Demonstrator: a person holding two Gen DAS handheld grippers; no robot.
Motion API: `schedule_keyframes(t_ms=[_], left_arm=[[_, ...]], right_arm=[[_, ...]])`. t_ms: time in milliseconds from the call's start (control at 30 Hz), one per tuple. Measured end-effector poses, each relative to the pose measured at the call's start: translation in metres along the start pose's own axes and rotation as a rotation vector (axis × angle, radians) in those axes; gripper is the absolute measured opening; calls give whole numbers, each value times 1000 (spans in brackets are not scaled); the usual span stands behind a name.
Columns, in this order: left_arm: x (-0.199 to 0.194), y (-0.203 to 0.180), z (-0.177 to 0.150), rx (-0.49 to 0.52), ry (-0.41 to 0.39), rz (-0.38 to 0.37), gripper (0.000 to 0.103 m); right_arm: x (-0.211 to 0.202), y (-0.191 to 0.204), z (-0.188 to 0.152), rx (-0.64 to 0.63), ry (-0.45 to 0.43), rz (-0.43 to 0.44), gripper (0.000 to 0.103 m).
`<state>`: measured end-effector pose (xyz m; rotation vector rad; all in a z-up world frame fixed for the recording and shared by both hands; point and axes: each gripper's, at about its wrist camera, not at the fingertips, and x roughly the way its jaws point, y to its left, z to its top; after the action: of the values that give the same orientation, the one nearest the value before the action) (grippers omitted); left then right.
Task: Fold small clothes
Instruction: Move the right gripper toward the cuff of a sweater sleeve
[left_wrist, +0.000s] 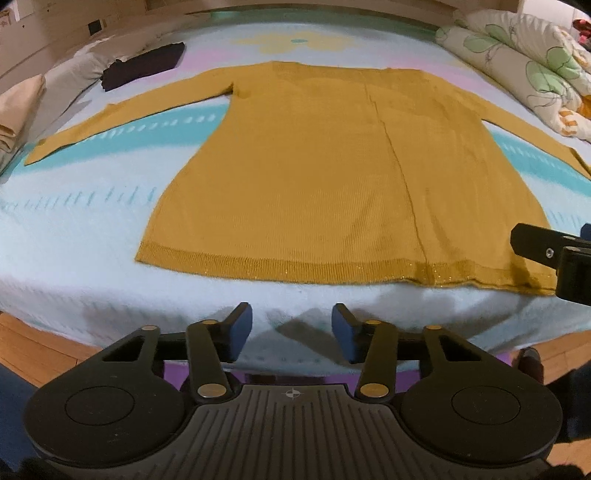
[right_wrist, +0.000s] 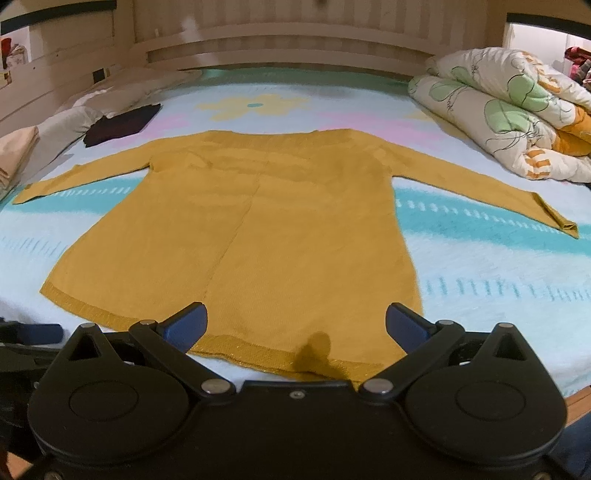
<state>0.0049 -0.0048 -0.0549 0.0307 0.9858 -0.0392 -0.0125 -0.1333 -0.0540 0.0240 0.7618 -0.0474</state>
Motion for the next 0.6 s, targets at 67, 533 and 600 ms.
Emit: schedule_keyframes(t_ms=[67, 533, 600], left_arm=[[-1, 1, 3, 3, -7, 4, 45], [-2, -27, 146, 155, -164, -23, 46], [3, -34, 170, 159, -190, -38, 46]], right_arm=[[2, -2, 1, 21, 18, 18, 102], [18, -103, 81, 216, 66, -5, 85], [19, -131, 105, 201, 27, -71, 85]])
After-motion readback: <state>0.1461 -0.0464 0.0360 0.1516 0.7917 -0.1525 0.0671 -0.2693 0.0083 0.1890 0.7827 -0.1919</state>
